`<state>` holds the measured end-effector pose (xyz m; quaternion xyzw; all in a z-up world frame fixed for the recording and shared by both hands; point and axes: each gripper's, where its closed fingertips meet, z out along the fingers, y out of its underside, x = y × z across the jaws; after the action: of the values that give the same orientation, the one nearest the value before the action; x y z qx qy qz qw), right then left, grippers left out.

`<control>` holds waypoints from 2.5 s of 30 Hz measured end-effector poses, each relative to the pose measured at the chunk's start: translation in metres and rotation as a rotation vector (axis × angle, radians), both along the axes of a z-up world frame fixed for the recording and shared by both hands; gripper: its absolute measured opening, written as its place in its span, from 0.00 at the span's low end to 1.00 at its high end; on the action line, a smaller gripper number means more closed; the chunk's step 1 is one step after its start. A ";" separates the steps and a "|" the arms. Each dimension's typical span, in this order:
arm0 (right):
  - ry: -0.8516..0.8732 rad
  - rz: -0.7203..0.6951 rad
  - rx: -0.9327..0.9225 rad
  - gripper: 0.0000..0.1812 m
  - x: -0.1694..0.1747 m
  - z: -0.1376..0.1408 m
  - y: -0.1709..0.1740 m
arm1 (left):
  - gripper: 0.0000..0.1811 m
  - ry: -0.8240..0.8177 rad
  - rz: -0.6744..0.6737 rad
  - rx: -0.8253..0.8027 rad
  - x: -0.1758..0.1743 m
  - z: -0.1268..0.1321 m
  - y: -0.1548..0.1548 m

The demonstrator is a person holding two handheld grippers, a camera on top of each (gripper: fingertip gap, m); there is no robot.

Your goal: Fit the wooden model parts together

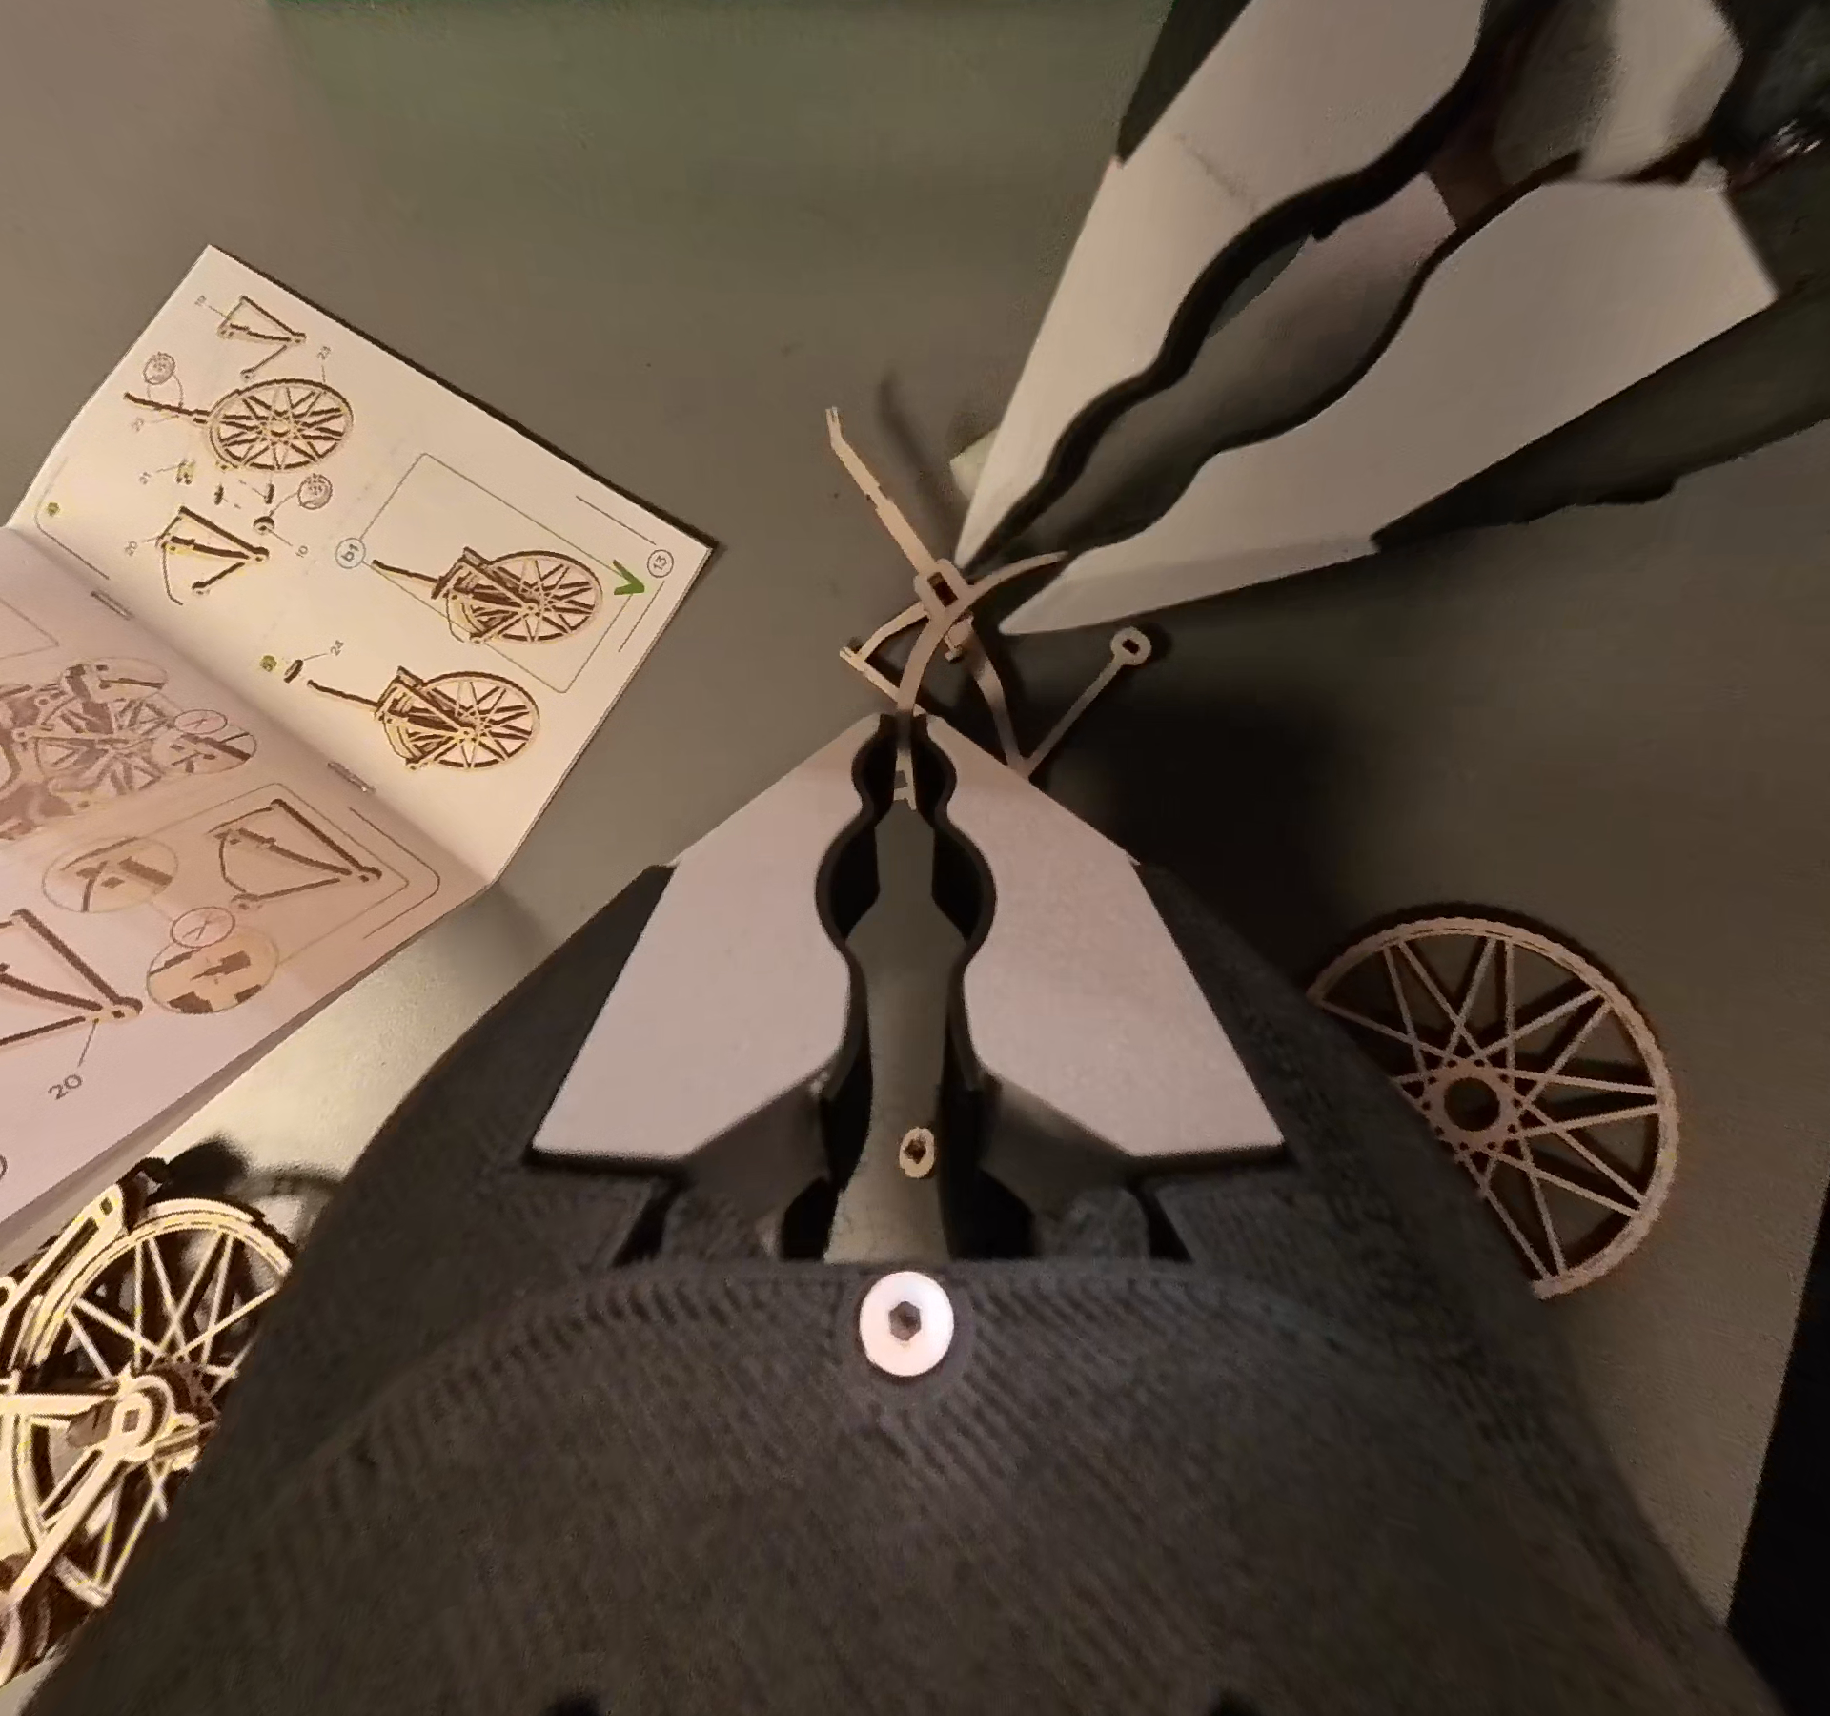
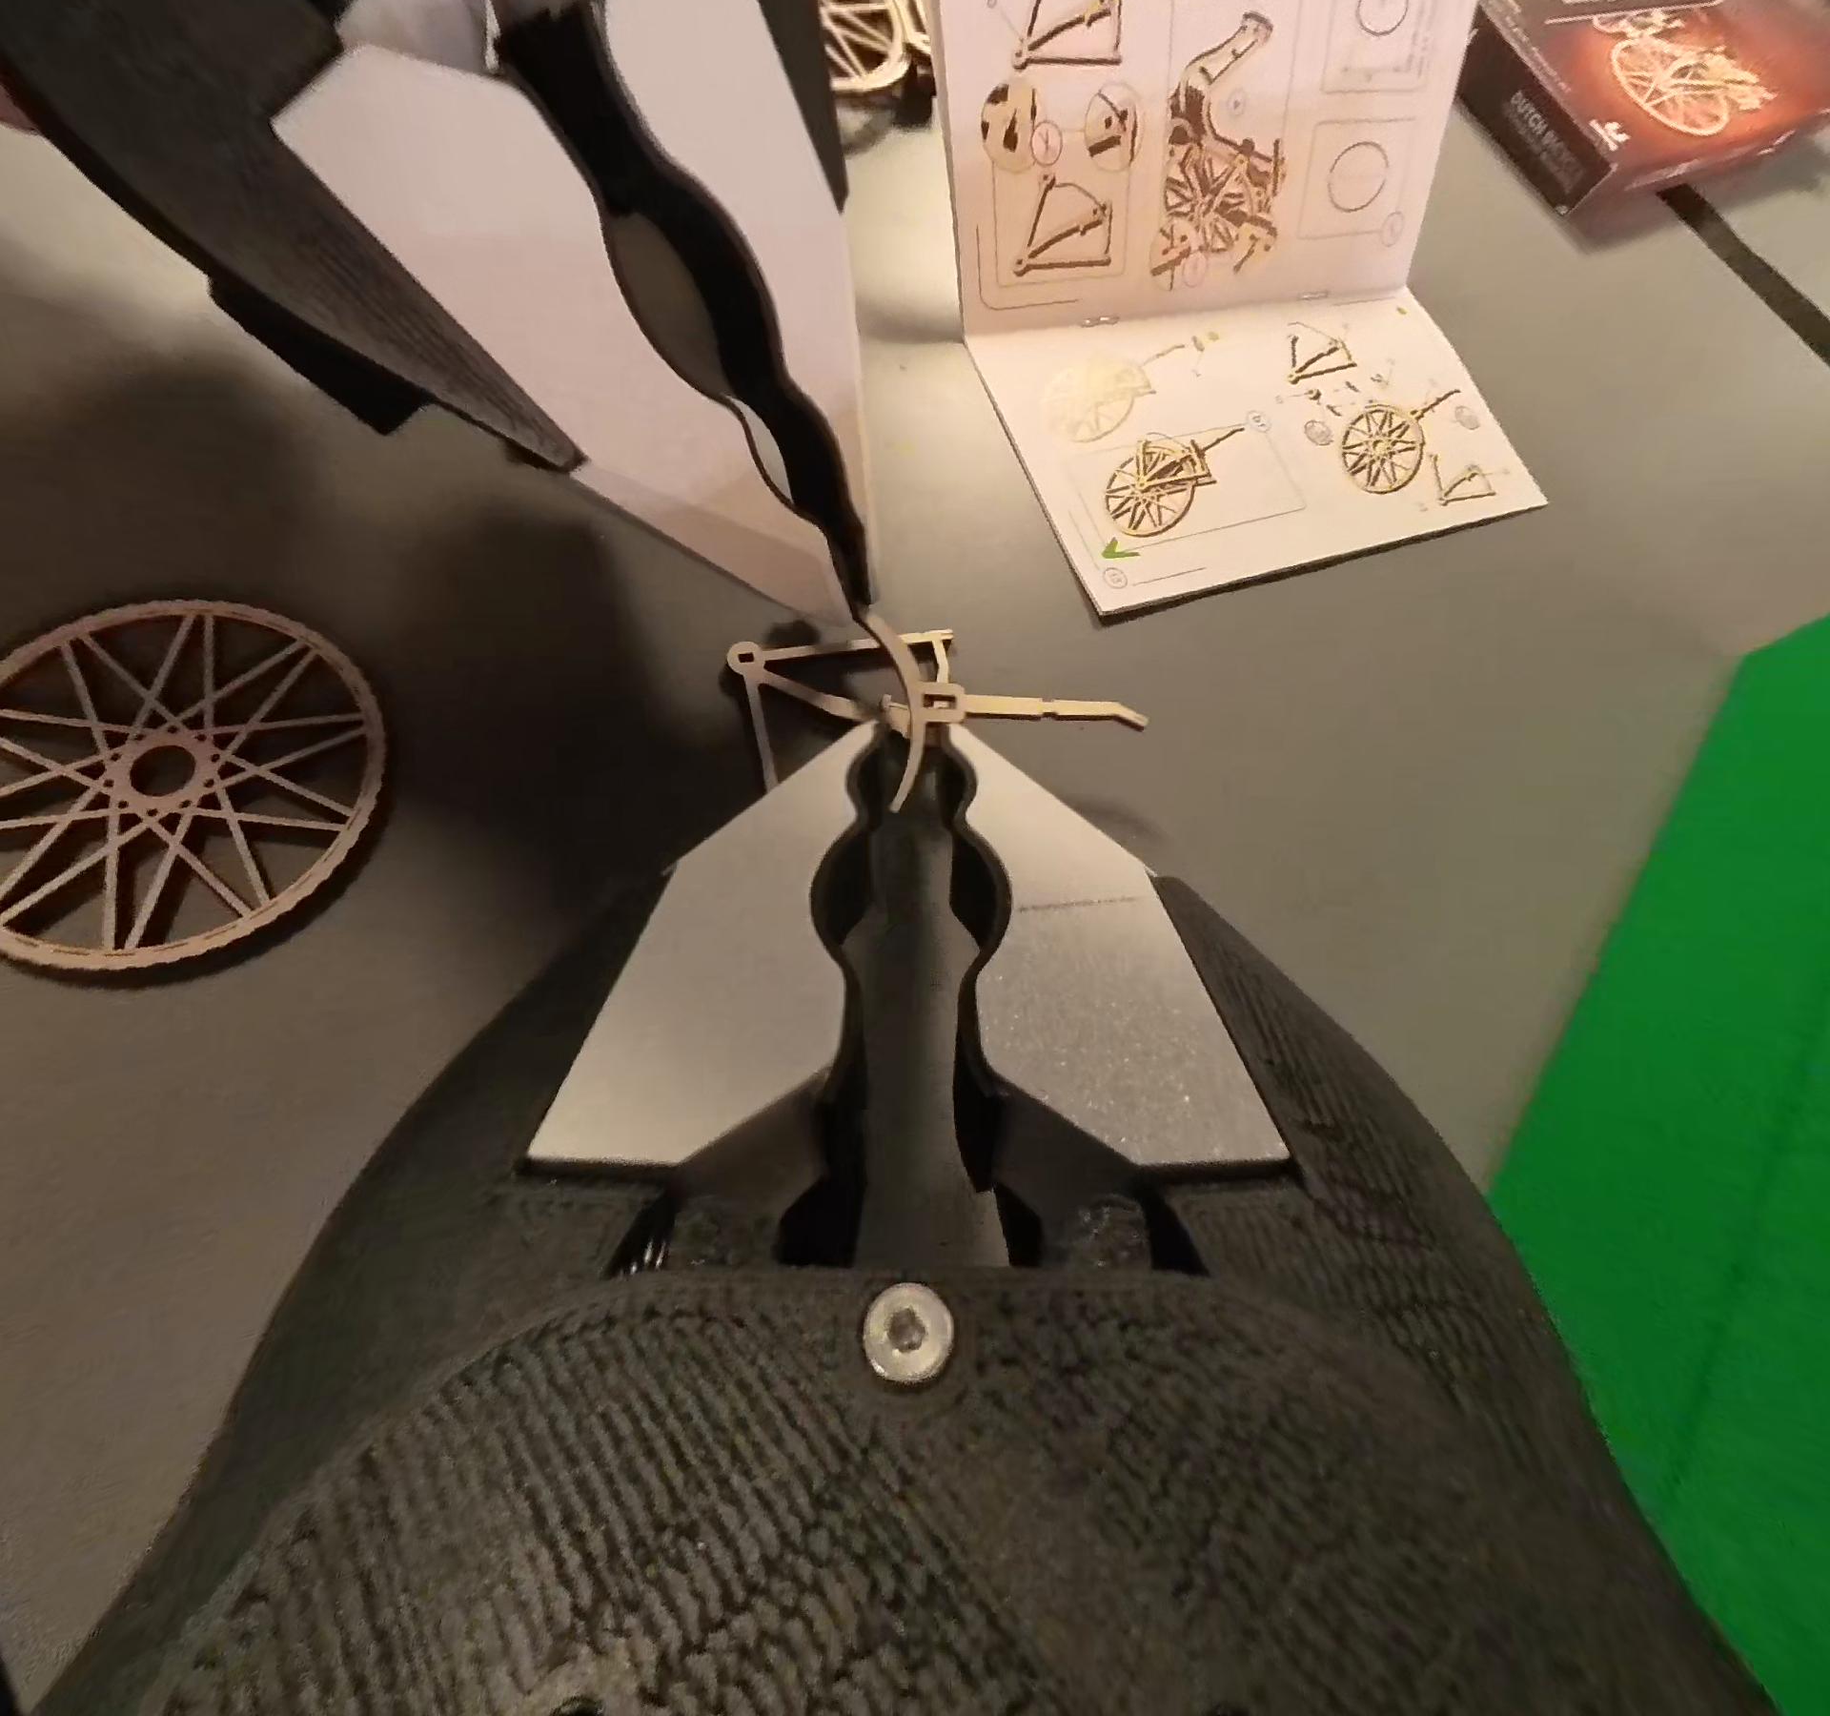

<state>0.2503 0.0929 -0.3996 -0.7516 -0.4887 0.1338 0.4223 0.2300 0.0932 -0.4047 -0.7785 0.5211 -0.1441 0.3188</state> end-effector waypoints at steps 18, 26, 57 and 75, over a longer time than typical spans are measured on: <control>0.032 -0.011 -0.078 0.00 0.001 -0.002 0.000 | 0.09 -0.042 -0.090 0.006 0.012 0.006 -0.005; 0.061 -0.043 -0.106 0.00 0.000 -0.004 -0.001 | 0.04 -0.038 -0.112 -0.009 0.011 0.003 -0.001; 0.069 -0.109 -0.092 0.00 0.004 -0.003 -0.001 | 0.01 0.079 -0.226 -0.051 0.010 -0.004 0.001; 0.071 -0.217 -0.158 0.00 0.007 -0.004 0.002 | 0.02 0.145 -0.280 -0.163 0.012 -0.005 0.004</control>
<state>0.2568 0.0944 -0.4031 -0.8257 -0.3774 0.1517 0.3909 0.2422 0.0970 -0.4096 -0.7300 0.6325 -0.1725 0.1932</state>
